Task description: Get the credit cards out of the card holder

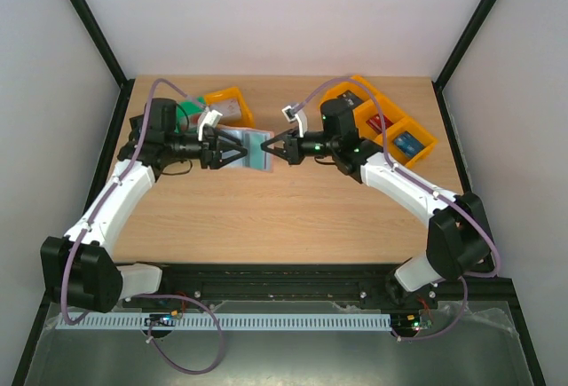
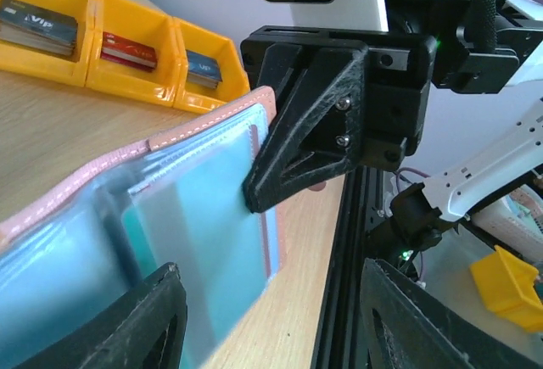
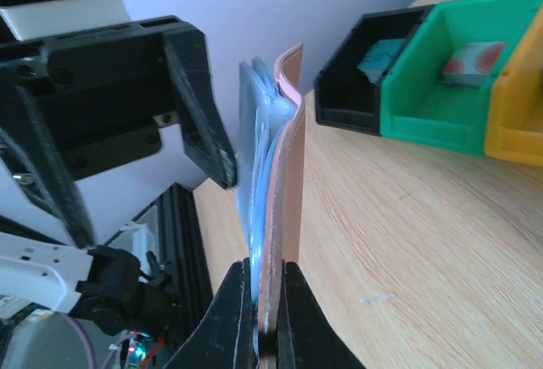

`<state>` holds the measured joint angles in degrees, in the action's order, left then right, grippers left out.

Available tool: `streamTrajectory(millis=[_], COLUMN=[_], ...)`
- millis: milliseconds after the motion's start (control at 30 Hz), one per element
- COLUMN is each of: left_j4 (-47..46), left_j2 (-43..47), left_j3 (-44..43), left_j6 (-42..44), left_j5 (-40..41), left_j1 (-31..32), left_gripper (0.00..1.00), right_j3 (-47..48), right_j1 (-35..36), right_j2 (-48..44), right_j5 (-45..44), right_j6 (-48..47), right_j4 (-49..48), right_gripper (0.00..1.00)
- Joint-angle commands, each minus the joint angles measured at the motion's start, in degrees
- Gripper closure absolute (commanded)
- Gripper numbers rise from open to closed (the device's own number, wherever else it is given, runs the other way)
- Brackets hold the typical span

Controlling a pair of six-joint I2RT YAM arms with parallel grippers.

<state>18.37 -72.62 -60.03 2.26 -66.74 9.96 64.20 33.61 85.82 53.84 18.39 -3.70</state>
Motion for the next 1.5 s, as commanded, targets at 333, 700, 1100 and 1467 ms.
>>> streamTrajectory(millis=[333, 700, 1100, 1467], left_j4=[-3.24, -4.01, -7.26, 6.73], left_j2=[1.6, 2.26, 0.33, 1.35], left_j3=[0.58, 1.48, 1.71, -0.4], left_j6=[-5.87, -7.64, -9.63, 6.47], left_j5=[3.51, -4.1, -13.22, -13.16], left_j1=[-0.9, 4.16, 3.41, -9.12], left_gripper=[0.42, 0.56, 0.98, 0.4], right_j3=[-0.35, 1.59, 1.78, 1.52], right_j1=[-0.12, 0.49, -0.21, -3.22], right_j2=[-3.03, -1.42, 0.25, -0.8], right_j5=[15.02, 10.82, 9.34, 11.83], right_j6=[2.53, 7.93, 1.7, -5.64], right_j4=[-9.28, -12.93, -8.77, -2.03], right_gripper=[0.98, 0.99, 0.98, 0.98])
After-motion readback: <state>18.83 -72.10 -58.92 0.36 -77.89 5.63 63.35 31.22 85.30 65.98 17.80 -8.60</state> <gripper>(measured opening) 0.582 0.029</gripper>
